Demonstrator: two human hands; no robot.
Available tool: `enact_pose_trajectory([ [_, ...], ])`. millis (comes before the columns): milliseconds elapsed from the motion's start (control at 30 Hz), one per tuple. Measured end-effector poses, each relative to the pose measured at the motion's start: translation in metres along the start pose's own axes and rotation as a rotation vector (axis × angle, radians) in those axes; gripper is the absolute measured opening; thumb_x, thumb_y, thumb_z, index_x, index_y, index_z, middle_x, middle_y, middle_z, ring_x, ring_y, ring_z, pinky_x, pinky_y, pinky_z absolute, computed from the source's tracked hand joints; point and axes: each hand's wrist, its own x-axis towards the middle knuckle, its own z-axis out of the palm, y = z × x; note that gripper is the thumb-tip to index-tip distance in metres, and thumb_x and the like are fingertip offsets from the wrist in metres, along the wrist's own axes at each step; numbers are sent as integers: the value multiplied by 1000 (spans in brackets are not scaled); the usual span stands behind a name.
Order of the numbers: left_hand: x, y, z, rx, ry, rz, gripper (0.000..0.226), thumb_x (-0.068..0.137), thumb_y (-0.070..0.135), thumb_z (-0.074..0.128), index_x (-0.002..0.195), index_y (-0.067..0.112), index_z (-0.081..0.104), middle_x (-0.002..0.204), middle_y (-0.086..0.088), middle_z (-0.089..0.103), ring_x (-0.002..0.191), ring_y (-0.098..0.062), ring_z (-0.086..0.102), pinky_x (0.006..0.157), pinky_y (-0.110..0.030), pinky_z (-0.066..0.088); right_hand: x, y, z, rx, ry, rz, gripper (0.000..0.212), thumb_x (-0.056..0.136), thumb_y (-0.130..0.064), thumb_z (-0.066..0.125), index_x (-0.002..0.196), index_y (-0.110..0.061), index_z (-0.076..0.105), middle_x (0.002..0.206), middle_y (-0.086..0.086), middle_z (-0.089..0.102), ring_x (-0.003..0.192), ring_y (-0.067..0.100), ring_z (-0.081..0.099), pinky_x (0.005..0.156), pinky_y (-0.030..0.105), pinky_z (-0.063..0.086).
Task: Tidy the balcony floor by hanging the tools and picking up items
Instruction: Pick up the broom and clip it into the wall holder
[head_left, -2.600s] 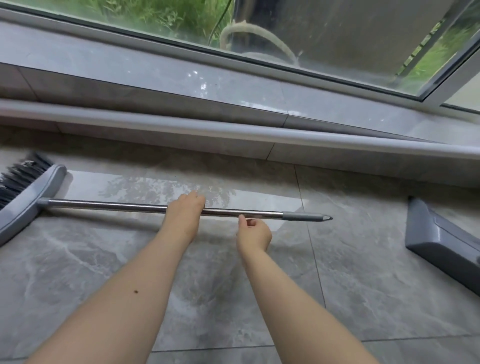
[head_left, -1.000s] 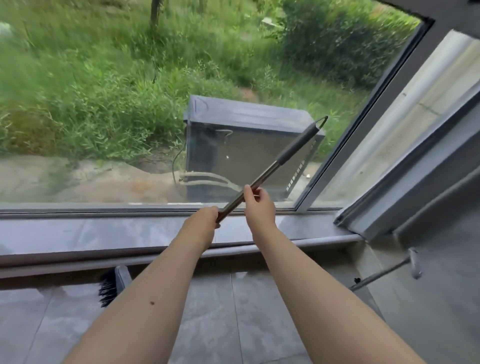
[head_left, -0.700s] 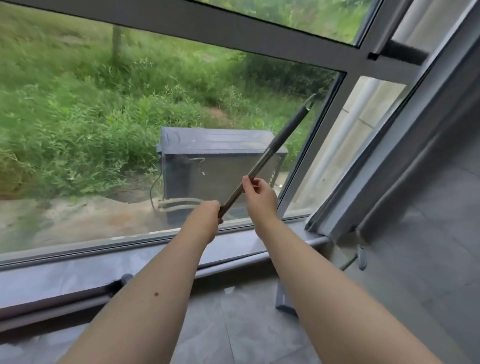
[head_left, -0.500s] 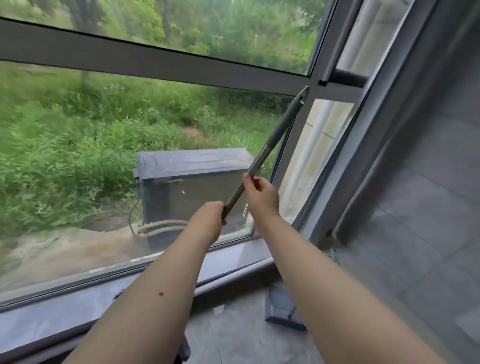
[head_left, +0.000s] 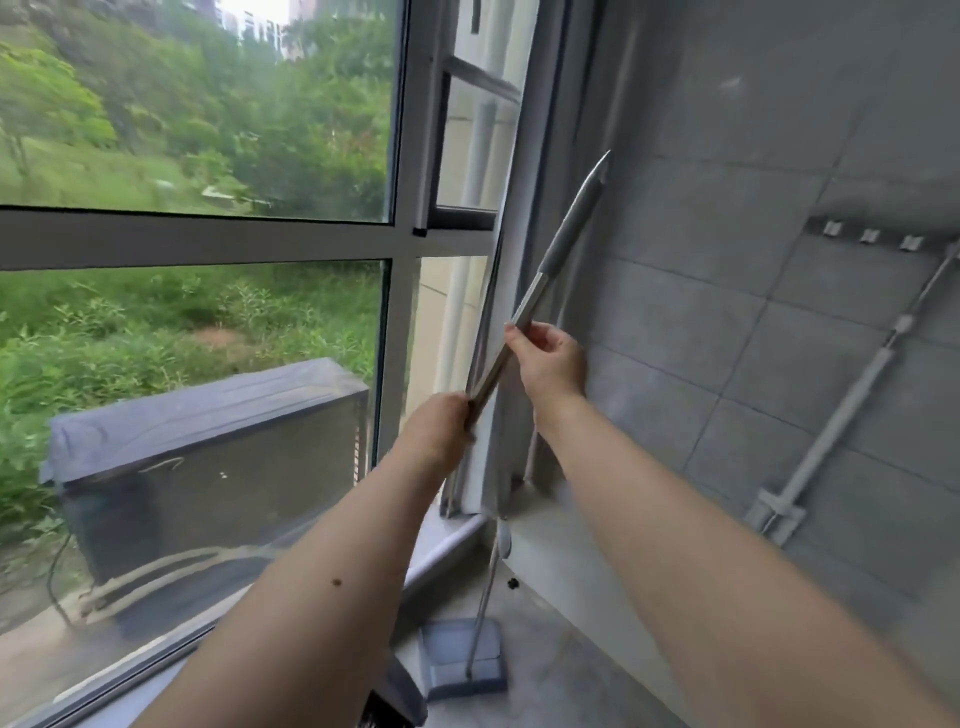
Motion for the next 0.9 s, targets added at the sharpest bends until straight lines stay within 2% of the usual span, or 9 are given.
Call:
enact_pose_trajectory([
  [100, 25, 56, 23, -22, -37, 80, 23, 78, 3, 67, 100, 1, 62, 105, -21, 67, 99, -35, 63, 79, -35, 48, 32, -8, -53, 1, 56, -29, 11, 82, -18, 74, 74, -19, 65, 66, -12, 63, 59, -1, 56, 51, 3, 43],
  [200, 51, 107, 50, -57, -55, 139, 17, 77, 2, 64, 94, -1, 62, 99, -21, 67, 96, -36, 63, 77, -36, 48, 64, -16, -109, -42, 102, -61, 11, 81, -24, 74, 73, -20, 67, 67, -13, 64, 62, -1, 58, 53, 4, 43],
  [333, 83, 172, 88, -113, -60, 202, 12, 77, 2, 65, 88, 0, 62, 97, -21, 67, 94, -35, 63, 74, -34, 46, 104, -23, -179, -47, 171, -87, 11, 80, -26, 75, 74, -21, 67, 67, -13, 65, 62, -3, 59, 49, -2, 41],
  [433, 104, 219, 115, -136, -103, 234, 11, 77, 2, 65, 87, 0, 61, 98, -22, 67, 95, -35, 63, 75, -34, 46, 130, -28, -226, -77, 201, -93, 10, 81, -27, 74, 80, -19, 68, 69, -13, 65, 65, -1, 60, 55, 3, 45],
  [500, 113, 245, 131, -144, -126, 250, 14, 79, 4, 64, 91, -2, 60, 101, -23, 66, 97, -36, 63, 82, -38, 48, 143, -31, -253, -98, 234, -92, 13, 81, -27, 74, 85, -16, 70, 71, -11, 65, 68, 2, 61, 58, 6, 45],
  [600, 123, 281, 153, -154, -133, 270, 21, 82, 6, 65, 100, -3, 60, 104, -21, 65, 98, -36, 62, 83, -38, 47, 159, -37, -289, -130, 287, -95, 13, 81, -27, 74, 85, -16, 70, 70, -11, 64, 66, 1, 60, 50, -1, 41],
  [767, 143, 331, 182, -154, -155, 286, 22, 82, 11, 68, 98, -1, 59, 101, -19, 66, 97, -34, 62, 76, -35, 45, 187, -40, -339, -202, 339, -109, 21, 81, -27, 73, 93, -9, 74, 80, -1, 68, 77, 12, 63, 71, 18, 45],
  [833, 155, 344, 193, -139, -164, 300, 16, 81, 13, 68, 90, 5, 57, 96, -18, 63, 96, -34, 62, 72, -34, 44, 201, -37, -354, -220, 368, -113, 16, 81, -27, 74, 87, -12, 73, 74, -4, 67, 74, 11, 62, 67, 17, 44],
  [900, 170, 355, 204, -130, -171, 308, 22, 81, 15, 69, 78, 11, 48, 90, -16, 61, 95, -34, 62, 68, -32, 41, 217, -34, -365, -240, 393, -121, 10, 81, -27, 74, 76, -20, 69, 66, -11, 64, 70, 10, 61, 63, 15, 43],
])
